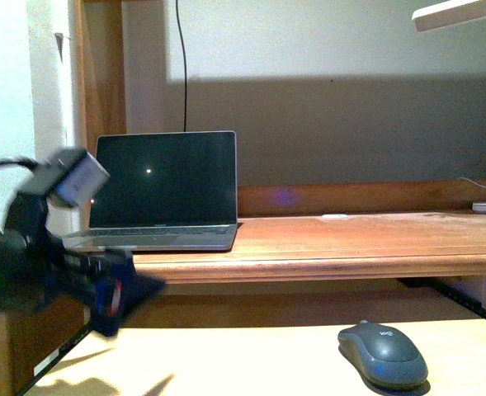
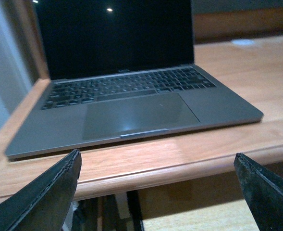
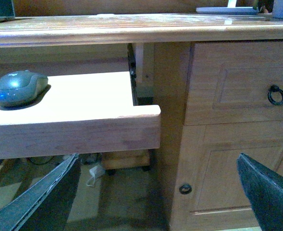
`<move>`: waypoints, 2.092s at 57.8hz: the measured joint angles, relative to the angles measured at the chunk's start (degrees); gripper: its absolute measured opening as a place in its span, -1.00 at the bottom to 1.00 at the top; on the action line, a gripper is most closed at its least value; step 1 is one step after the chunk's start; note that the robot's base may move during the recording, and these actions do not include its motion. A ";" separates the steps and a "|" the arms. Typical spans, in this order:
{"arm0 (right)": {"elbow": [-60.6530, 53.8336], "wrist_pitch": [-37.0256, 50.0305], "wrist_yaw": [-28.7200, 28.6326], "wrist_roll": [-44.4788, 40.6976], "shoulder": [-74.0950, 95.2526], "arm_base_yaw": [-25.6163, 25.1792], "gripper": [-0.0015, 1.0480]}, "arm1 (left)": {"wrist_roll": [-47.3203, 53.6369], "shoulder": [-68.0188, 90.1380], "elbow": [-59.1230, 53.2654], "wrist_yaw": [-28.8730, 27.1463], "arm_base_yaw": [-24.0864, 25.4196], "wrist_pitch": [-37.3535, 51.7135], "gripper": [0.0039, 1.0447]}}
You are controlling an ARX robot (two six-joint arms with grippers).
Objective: Place mouse
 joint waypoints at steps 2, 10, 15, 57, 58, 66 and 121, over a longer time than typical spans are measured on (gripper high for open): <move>0.00 0.00 0.00 0.00 -0.02 0.00 0.86 | 0.00 -1.44 -1.25 -1.46 -0.15 0.22 0.86; 0.00 0.00 0.00 0.00 -0.02 0.00 0.86 | -0.02 -10.01 -9.07 -6.95 -1.77 2.12 0.86; 0.00 0.00 0.00 0.00 -0.02 0.00 0.86 | -1.44 -16.55 -14.01 -9.51 -1.79 1.42 0.86; 0.11 -0.52 -1.20 0.20 0.28 -0.17 0.86 | -4.31 -84.43 -51.82 -8.70 5.68 -33.00 -0.95; 0.24 -1.05 -2.05 0.28 0.59 -0.17 0.86 | -4.37 -84.50 -51.87 -8.70 5.68 -33.00 -0.96; 4.72 1.55 -3.34 1.73 12.00 4.92 0.86 | -4.37 -86.66 -54.12 -8.68 5.68 -32.92 -0.96; 49.51 11.47 8.39 0.02 79.03 32.79 0.86 | -4.39 -86.97 -54.31 -8.72 5.70 -32.92 0.86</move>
